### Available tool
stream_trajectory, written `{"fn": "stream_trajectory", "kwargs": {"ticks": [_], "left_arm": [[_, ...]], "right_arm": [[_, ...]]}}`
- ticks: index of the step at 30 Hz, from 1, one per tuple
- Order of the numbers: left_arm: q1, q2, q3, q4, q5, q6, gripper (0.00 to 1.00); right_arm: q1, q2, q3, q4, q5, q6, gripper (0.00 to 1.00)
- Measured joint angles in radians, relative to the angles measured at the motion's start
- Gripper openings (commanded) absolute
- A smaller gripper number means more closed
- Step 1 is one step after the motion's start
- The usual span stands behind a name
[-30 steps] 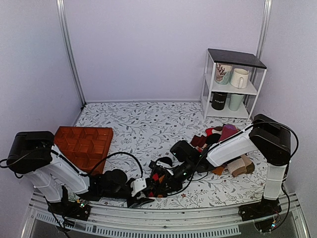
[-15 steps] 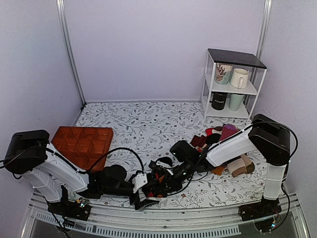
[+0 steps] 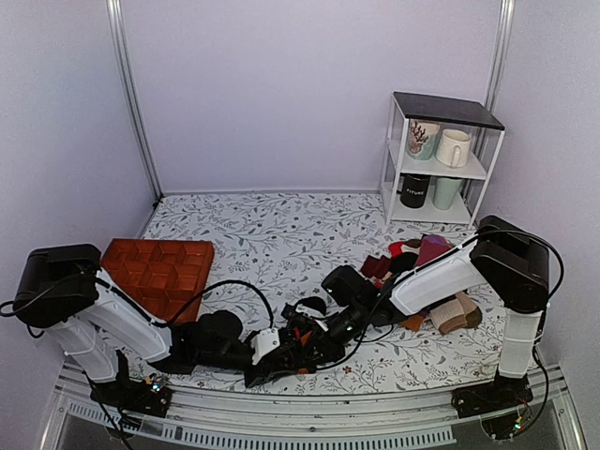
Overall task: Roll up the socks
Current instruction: Roll the sock at the center of the board.
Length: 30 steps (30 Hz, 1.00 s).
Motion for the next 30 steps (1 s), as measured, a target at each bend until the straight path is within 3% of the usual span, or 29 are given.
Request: {"fn": "stream_trajectory", "kwargs": {"ticks": [8, 13, 18, 22, 25, 28, 30], "left_arm": [[-0.001, 0.016, 0.005, -0.003, 0.011, -0.008, 0.50], [-0.001, 0.014, -0.003, -0.005, -0.002, -0.008, 0.38], [-0.001, 0.009, -0.009, -0.003, -0.017, -0.008, 0.38], [-0.001, 0.000, -0.018, 0.000, -0.021, -0.009, 0.21], [-0.001, 0.000, -0.018, 0.000, -0.016, -0.008, 0.15], [-0.001, 0.001, -0.018, 0.000, -0.011, -0.013, 0.00], [0.000, 0.002, -0.018, 0.002, -0.006, -0.014, 0.00]], "right_arm": [[0.000, 0.000, 0.000, 0.000, 0.000, 0.001, 0.07], [0.000, 0.000, 0.000, 0.000, 0.000, 0.001, 0.07], [0.000, 0.000, 0.000, 0.000, 0.000, 0.001, 0.07], [0.000, 0.001, 0.000, 0.000, 0.000, 0.002, 0.07], [0.000, 0.001, 0.000, 0.000, 0.000, 0.003, 0.07], [0.000, 0.001, 0.000, 0.000, 0.000, 0.005, 0.08], [-0.001, 0.001, 0.000, -0.001, -0.002, 0.005, 0.11]]}}
